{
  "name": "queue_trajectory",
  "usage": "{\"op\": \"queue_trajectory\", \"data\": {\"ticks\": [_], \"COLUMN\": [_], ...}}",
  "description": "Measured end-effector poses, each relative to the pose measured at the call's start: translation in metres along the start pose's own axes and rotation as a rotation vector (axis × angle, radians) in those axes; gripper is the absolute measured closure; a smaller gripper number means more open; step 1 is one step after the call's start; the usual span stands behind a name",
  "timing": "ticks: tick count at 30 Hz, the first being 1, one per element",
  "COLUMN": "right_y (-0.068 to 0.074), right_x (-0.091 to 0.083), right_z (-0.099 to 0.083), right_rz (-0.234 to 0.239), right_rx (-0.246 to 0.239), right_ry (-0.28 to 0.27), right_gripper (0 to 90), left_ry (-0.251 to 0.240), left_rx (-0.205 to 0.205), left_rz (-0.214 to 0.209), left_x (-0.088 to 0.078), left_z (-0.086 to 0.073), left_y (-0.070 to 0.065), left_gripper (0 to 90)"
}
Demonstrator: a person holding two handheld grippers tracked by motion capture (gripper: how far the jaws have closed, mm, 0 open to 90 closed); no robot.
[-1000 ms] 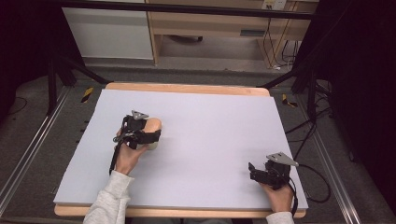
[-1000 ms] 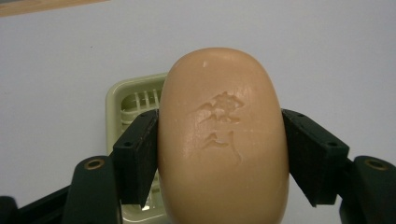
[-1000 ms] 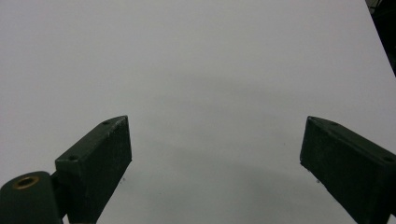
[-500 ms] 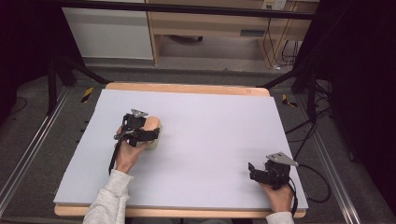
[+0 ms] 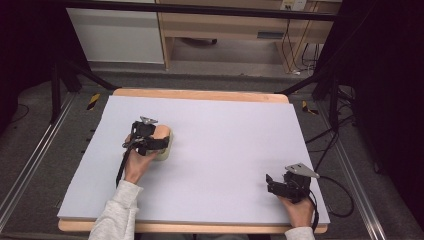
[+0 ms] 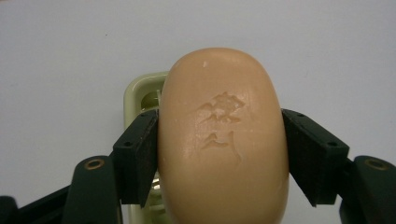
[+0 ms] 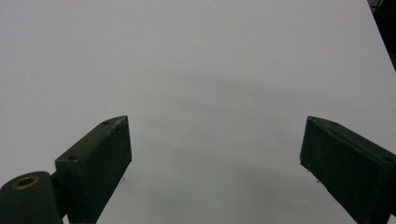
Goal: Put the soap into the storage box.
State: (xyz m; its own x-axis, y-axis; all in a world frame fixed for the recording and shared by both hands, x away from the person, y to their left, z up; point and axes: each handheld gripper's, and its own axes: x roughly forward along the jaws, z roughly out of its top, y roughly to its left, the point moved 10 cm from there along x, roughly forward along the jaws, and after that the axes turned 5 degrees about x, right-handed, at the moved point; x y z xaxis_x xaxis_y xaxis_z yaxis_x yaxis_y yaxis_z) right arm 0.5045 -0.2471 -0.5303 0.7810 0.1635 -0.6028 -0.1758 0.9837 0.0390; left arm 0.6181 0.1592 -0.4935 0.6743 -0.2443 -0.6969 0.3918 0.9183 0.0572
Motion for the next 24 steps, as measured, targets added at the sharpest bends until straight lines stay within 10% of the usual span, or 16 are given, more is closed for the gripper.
{"op": "queue_trajectory", "data": {"ticks": [24], "right_y": [0.0], "right_x": [0.0], "right_z": [0.0], "right_rz": [0.0], "right_rx": [0.004], "right_ry": [0.002], "right_gripper": [9.2], "left_ry": [0.041], "left_rx": [-0.01], "left_rz": [0.023], "left_x": [0.016], "left_z": [-0.011], "left_y": [0.01], "left_gripper": [31.4]}}
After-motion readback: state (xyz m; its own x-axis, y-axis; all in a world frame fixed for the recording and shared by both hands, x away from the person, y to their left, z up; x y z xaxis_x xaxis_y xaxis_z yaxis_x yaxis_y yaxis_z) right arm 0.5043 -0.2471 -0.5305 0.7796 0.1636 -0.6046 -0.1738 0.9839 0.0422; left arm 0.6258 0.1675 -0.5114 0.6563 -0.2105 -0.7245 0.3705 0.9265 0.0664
